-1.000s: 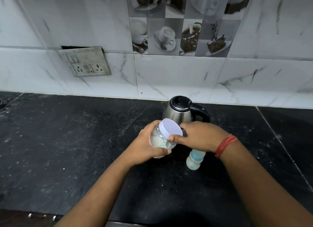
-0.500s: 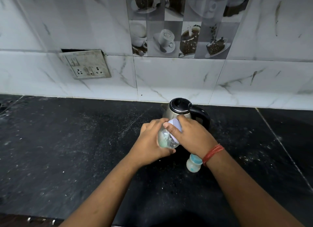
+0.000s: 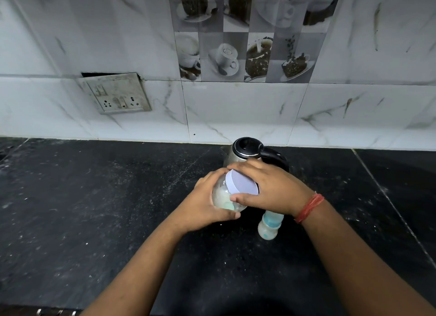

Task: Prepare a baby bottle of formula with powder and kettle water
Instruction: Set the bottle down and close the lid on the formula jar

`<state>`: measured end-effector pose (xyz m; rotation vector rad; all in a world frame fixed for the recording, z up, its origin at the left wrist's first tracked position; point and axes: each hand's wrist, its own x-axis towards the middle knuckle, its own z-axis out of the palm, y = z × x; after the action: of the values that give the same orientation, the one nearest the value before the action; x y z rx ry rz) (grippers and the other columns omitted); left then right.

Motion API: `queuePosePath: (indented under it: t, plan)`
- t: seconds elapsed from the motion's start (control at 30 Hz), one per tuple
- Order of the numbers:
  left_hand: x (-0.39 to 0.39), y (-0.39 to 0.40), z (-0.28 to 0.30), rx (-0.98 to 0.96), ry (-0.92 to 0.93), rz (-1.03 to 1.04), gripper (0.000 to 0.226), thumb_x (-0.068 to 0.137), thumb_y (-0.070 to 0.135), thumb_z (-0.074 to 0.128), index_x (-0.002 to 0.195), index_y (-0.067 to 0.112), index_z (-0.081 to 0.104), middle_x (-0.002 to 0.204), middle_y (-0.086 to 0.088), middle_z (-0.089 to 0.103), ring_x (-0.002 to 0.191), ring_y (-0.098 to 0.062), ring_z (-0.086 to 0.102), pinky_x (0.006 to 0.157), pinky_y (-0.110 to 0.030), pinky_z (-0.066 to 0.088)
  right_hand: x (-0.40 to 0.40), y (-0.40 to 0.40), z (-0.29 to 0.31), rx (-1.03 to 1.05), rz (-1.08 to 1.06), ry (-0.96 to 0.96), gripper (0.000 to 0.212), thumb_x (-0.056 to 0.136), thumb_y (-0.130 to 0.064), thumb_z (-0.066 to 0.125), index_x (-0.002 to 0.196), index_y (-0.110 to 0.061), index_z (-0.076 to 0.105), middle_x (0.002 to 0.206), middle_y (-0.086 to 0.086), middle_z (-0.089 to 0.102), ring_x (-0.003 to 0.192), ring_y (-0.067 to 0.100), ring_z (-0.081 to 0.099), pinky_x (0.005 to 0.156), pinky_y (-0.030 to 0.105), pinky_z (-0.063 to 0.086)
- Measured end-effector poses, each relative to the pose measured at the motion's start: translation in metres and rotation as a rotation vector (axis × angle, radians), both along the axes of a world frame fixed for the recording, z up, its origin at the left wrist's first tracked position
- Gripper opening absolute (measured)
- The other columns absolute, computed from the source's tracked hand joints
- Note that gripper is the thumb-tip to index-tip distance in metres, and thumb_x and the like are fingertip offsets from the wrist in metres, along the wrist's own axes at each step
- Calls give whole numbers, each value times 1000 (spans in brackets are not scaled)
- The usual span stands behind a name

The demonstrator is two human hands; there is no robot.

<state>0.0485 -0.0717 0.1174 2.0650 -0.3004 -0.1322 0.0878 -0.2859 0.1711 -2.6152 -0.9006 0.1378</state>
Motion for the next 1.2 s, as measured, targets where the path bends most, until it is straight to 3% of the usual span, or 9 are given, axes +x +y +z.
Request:
queuePosePath:
  t: [0.13, 0.33, 0.47, 0.63, 0.77, 0.9, 1.07, 1.13, 1.2]
  plan:
    - [-6, -8, -2, 65, -68, 49, 94, 64, 44, 91, 143, 48, 39, 132, 30, 46, 131, -10, 38, 110, -32, 39, -9, 13, -18, 9, -140, -97, 76, 82, -80, 39, 140, -31, 41, 138, -9, 48, 117, 20, 57, 96, 38, 47]
    - [-8, 11, 4, -148, 209, -147, 87, 75, 16, 92, 143, 43, 44, 135, 11, 63, 127, -8, 60, 108, -29, 49, -12, 3, -11, -1, 111, -80, 86, 79, -85, 40, 151, -39, 27, 122, -10, 39, 94, 11, 54, 80, 33, 51]
    - [-7, 10, 7, -177, 237, -166, 91, 72, 14, 91, 148, 33, 44, 133, 4, 65, 126, -15, 63, 106, -35, 52, -19, 14, -15, 57, 102, -326, 66, 87, -71, 42, 133, -24, 52, 109, -5, 49, 80, 12, 54, 67, 33, 50]
    - [-11, -1, 3, -203, 109, -75, 85, 72, -4, 89, 135, 35, 49, 120, 5, 68, 107, -6, 68, 88, -24, 56, -23, 27, -25, 130, -67, -479, 58, 89, -62, 43, 121, -18, 62, 105, -2, 61, 73, 22, 64, 58, 36, 52]
    - [-9, -5, -3, -180, 46, 1, 81, 69, -1, 91, 131, 34, 52, 110, 20, 69, 102, -2, 68, 84, -21, 54, -22, 33, -24, 108, -140, -461, 56, 88, -64, 42, 119, -22, 62, 106, -6, 61, 76, 22, 66, 59, 34, 50]
    - [-5, -5, -9, -182, 31, 31, 87, 63, 17, 95, 131, 44, 49, 120, 13, 66, 112, -8, 67, 91, -31, 58, -21, 39, -23, 92, -230, -399, 61, 86, -69, 38, 121, -24, 61, 110, -7, 61, 84, 20, 67, 65, 33, 48]
    - [-1, 0, -22, -183, 31, 91, 95, 64, 38, 96, 141, 49, 41, 142, 9, 53, 132, -10, 55, 109, -37, 50, -16, 38, -32, 246, -254, -130, 77, 81, -77, 44, 138, -25, 49, 135, -7, 50, 117, 17, 56, 95, 34, 48]
    - [-1, 4, -30, -206, 41, 141, 99, 65, 41, 94, 146, 43, 38, 146, 8, 51, 134, -10, 53, 112, -37, 48, -14, 37, -39, 411, -270, 4, 71, 85, -67, 59, 140, -24, 48, 139, -7, 47, 121, 14, 52, 103, 33, 45]
    - [-1, 8, -40, -234, 54, 168, 94, 68, 39, 92, 145, 41, 38, 145, 7, 53, 133, -11, 55, 110, -31, 48, -14, 40, -49, 519, -315, 104, 57, 89, -47, 69, 137, -23, 51, 133, -7, 49, 109, 9, 54, 100, 31, 47]
